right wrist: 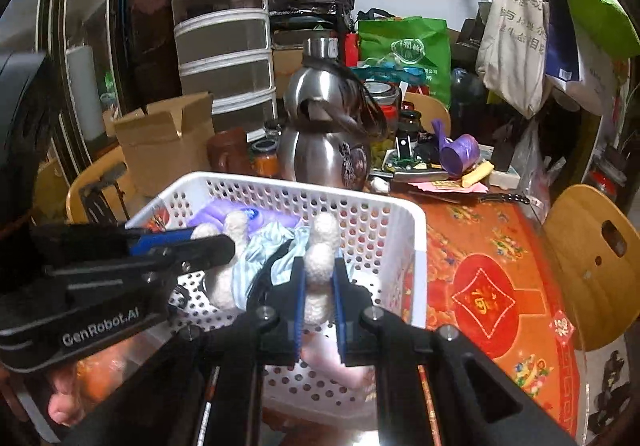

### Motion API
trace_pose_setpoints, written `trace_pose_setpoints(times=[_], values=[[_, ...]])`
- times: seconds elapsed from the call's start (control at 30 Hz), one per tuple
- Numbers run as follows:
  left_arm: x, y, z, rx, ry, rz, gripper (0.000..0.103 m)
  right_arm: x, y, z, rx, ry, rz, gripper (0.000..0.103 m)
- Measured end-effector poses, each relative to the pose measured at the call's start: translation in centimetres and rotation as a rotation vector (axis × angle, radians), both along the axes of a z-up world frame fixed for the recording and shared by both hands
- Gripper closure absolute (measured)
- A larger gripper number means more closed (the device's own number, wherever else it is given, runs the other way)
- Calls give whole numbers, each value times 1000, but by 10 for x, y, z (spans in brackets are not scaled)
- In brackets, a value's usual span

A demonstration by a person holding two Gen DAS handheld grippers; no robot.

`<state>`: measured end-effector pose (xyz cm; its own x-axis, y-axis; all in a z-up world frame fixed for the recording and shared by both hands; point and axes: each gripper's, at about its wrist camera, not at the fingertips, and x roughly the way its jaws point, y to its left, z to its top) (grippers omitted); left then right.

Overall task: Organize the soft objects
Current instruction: 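Carry the plush toy into the white basket and open both tools, then withdraw both tools from the basket toward the table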

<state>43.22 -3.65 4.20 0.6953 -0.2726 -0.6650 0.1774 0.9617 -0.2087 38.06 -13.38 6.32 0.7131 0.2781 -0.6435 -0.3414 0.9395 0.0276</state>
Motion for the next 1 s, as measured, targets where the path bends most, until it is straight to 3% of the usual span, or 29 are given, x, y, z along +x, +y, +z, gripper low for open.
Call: trace_pose_setpoints(times=[0.07, 0.13, 0.17, 0.2, 0.23, 0.37, 0.57, 0.77, 1.0], values=[[7, -2, -7, 12, 14, 2, 83, 1, 0, -6, 3, 22, 4, 92], [9, -1, -11, 23, 16, 10, 58, 1, -1, -11, 3, 38, 7, 90], [6, 0, -13, 30, 14, 20, 36, 0, -2, -13, 8, 42, 6, 88], [4, 3, -14, 34, 0, 39, 28, 0, -4, -16, 26, 51, 12, 82], [2, 7, -15, 26, -11, 50, 28, 0, -6, -17, 34, 56, 14, 77], [-8, 25, -19, -10, -30, 78, 28, -2, -11, -21, 42, 50, -14, 33], [-12, 38, -26, 9, -6, 108, 28, -7, -7, -17, 42, 36, -5, 26], [-21, 48, -29, 10, 7, 128, 28, -14, -12, -20, 62, 41, -9, 26], [-61, 58, -16, 74, 7, 148, 28, -61, -27, -7, 83, 9, -3, 22]])
